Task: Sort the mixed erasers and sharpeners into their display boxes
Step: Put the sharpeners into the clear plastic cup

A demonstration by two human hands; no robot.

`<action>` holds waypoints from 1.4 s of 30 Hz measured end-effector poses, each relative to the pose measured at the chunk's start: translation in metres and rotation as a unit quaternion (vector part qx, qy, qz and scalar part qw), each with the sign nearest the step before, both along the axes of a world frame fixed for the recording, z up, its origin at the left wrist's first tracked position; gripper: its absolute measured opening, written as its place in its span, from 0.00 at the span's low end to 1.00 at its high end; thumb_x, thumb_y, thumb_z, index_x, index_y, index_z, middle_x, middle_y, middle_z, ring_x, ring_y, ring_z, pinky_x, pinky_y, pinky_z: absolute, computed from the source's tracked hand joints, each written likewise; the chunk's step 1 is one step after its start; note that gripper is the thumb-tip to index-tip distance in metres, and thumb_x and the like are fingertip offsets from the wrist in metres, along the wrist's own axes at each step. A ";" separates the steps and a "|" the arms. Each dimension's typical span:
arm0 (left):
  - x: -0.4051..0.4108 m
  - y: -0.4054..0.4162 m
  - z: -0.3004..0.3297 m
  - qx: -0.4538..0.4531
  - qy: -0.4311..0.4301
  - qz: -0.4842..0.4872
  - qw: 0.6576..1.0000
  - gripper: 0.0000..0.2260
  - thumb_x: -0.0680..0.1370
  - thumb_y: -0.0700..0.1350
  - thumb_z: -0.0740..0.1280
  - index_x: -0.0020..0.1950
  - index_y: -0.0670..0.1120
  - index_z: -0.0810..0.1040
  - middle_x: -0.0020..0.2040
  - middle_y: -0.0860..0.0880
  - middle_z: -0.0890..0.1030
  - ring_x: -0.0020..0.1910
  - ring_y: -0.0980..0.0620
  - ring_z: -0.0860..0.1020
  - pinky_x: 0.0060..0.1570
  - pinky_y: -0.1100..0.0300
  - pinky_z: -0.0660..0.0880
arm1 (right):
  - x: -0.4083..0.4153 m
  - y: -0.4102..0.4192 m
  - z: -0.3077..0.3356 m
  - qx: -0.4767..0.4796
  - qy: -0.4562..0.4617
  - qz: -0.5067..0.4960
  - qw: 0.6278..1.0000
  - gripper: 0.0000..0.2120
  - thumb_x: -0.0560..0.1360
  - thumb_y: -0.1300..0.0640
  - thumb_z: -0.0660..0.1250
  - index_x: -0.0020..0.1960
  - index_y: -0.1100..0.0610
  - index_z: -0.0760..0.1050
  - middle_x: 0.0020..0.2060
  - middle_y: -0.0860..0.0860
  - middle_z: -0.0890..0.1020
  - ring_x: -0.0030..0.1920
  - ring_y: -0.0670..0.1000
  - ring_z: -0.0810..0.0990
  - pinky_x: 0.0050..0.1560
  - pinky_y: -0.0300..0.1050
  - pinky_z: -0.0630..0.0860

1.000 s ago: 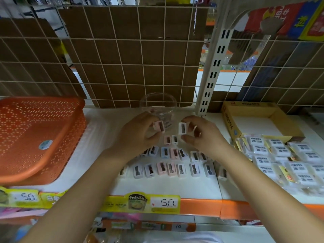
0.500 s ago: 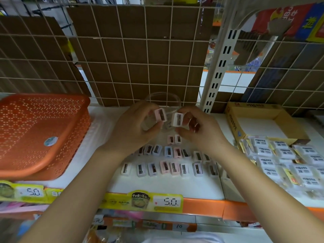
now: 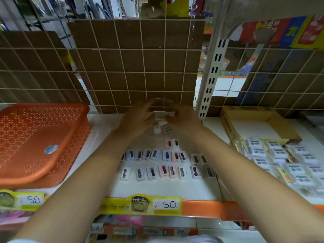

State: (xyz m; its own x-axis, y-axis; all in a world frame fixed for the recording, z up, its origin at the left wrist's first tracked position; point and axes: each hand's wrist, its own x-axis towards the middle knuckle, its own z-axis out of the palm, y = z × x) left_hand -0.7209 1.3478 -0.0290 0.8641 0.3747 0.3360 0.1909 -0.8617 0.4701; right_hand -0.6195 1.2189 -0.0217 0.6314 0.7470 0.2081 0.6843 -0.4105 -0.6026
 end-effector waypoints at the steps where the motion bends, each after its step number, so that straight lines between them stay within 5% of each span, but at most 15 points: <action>1: -0.005 -0.002 -0.002 0.001 -0.010 0.005 1.000 0.21 0.77 0.46 0.65 0.70 0.47 0.67 0.59 0.45 0.74 0.57 0.49 0.72 0.51 0.60 0.68 | -0.002 -0.007 0.001 0.006 -0.002 0.001 1.000 0.21 0.76 0.55 0.64 0.68 0.51 0.68 0.55 0.48 0.78 0.53 0.46 0.76 0.47 0.35 0.69; 5: -0.026 -0.016 -0.012 -0.045 -0.036 -0.022 0.998 0.13 0.76 0.42 0.66 0.60 0.46 0.74 0.54 0.51 0.74 0.54 0.52 0.74 0.50 0.60 0.71 | -0.008 -0.038 -0.004 -0.016 0.018 0.004 1.000 0.13 0.75 0.58 0.65 0.59 0.54 0.74 0.46 0.46 0.77 0.42 0.41 0.72 0.38 0.30 0.65; 13: -0.016 -0.027 -0.038 -0.094 0.134 -0.047 0.985 0.17 0.75 0.44 0.67 0.64 0.47 0.72 0.51 0.51 0.73 0.45 0.54 0.73 0.45 0.63 0.70 | 0.000 -0.054 -0.039 -0.142 0.091 0.010 0.986 0.20 0.72 0.54 0.70 0.62 0.52 0.73 0.46 0.48 0.75 0.42 0.45 0.74 0.36 0.33 0.67; 19: -0.003 -0.035 -0.036 -0.085 0.174 -0.064 0.979 0.16 0.74 0.48 0.69 0.58 0.44 0.75 0.51 0.48 0.75 0.45 0.52 0.74 0.49 0.57 0.74 | 0.003 -0.043 -0.040 -0.172 0.103 0.037 0.979 0.17 0.70 0.54 0.70 0.58 0.52 0.74 0.47 0.48 0.77 0.39 0.42 0.73 0.35 0.33 0.67; 23: -0.004 -0.037 -0.035 -0.102 0.166 -0.073 0.978 0.13 0.74 0.47 0.69 0.52 0.40 0.79 0.52 0.45 0.78 0.47 0.49 0.77 0.51 0.55 0.74 | 0.005 -0.039 -0.039 -0.191 0.111 0.040 0.974 0.15 0.69 0.54 0.71 0.54 0.52 0.74 0.38 0.43 0.74 0.36 0.41 0.73 0.33 0.34 0.66; 32: 0.000 -0.033 -0.035 -0.078 0.193 -0.066 0.976 0.19 0.73 0.47 0.70 0.62 0.44 0.75 0.58 0.47 0.76 0.52 0.51 0.74 0.50 0.62 0.70 | 0.003 -0.039 -0.036 -0.184 0.122 0.039 0.974 0.16 0.69 0.55 0.71 0.55 0.53 0.74 0.36 0.44 0.73 0.35 0.43 0.74 0.33 0.35 0.68; 37: -0.005 -0.033 -0.038 -0.045 0.167 -0.056 0.983 0.15 0.73 0.49 0.69 0.57 0.46 0.77 0.58 0.48 0.76 0.51 0.51 0.74 0.50 0.61 0.71 | -0.002 -0.042 -0.036 -0.165 0.116 0.023 0.979 0.17 0.69 0.55 0.72 0.56 0.53 0.75 0.42 0.47 0.77 0.37 0.46 0.75 0.34 0.35 0.69; 42: -0.026 -0.043 -0.018 -0.004 0.046 -0.064 0.997 0.15 0.74 0.48 0.68 0.59 0.48 0.74 0.60 0.54 0.72 0.50 0.60 0.68 0.47 0.66 0.67 | -0.012 -0.053 -0.020 -0.084 0.006 0.002 0.996 0.18 0.71 0.54 0.70 0.59 0.50 0.73 0.50 0.48 0.75 0.44 0.45 0.73 0.37 0.32 0.65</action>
State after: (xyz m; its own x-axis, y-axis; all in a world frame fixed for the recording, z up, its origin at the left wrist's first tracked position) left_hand -0.7468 1.3043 -0.0475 0.9320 0.2620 0.2504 0.1227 -0.8782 0.4623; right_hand -0.6312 1.1655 -0.0416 0.6306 0.7726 0.0731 0.6791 -0.5038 -0.5339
